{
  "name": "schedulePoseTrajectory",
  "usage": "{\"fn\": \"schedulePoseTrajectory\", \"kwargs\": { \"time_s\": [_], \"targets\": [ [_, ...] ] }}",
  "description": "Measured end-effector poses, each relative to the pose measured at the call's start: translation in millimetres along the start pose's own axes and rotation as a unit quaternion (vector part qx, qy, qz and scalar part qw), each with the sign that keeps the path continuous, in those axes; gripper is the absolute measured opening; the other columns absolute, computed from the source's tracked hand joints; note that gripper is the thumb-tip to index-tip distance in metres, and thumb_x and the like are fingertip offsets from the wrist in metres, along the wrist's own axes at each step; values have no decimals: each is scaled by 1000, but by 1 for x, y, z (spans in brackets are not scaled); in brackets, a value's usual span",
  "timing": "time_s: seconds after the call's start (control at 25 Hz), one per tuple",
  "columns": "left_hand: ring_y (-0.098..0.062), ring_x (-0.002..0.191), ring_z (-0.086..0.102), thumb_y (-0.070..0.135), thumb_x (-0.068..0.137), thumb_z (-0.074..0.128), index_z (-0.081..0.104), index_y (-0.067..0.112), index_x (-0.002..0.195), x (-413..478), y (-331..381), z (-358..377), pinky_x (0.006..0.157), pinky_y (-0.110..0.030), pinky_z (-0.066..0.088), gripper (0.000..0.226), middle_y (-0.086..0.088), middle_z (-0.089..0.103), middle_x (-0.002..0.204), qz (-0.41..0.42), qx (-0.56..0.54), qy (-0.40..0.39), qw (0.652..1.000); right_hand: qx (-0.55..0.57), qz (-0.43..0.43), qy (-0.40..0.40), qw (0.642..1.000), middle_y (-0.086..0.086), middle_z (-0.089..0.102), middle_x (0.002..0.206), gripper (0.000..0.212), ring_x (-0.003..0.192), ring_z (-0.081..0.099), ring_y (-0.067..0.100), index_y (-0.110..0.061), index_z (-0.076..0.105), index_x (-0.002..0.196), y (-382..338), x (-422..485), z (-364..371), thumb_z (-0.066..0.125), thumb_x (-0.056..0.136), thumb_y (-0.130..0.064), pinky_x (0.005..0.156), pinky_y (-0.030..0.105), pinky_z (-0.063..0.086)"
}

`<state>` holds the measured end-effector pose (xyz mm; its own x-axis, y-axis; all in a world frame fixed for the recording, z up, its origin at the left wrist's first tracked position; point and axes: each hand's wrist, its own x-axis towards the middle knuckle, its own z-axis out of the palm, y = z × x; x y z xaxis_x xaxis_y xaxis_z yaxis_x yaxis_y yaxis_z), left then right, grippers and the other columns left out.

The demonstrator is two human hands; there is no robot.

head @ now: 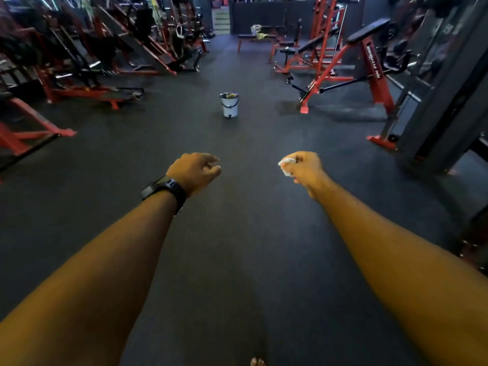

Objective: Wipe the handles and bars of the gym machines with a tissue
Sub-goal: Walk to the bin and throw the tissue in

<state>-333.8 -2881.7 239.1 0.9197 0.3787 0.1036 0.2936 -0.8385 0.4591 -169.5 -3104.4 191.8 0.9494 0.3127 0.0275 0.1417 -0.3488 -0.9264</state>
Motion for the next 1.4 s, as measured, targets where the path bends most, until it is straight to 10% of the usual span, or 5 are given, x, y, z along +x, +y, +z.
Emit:
{"fn": "schedulePoseTrajectory", "kwargs": {
  "time_s": [1.4],
  "targets": [
    [-17,107,64,42,94,58,67,27,120,1323,-420,-9,95,-36,51,31,5,70,114,-45,-9,-50,998,-64,42,-75,994,-1,73,87,3,83,67,12,-20,73,86,-109,1299,473,71,89,-20,72,28,56]
  ]
}}
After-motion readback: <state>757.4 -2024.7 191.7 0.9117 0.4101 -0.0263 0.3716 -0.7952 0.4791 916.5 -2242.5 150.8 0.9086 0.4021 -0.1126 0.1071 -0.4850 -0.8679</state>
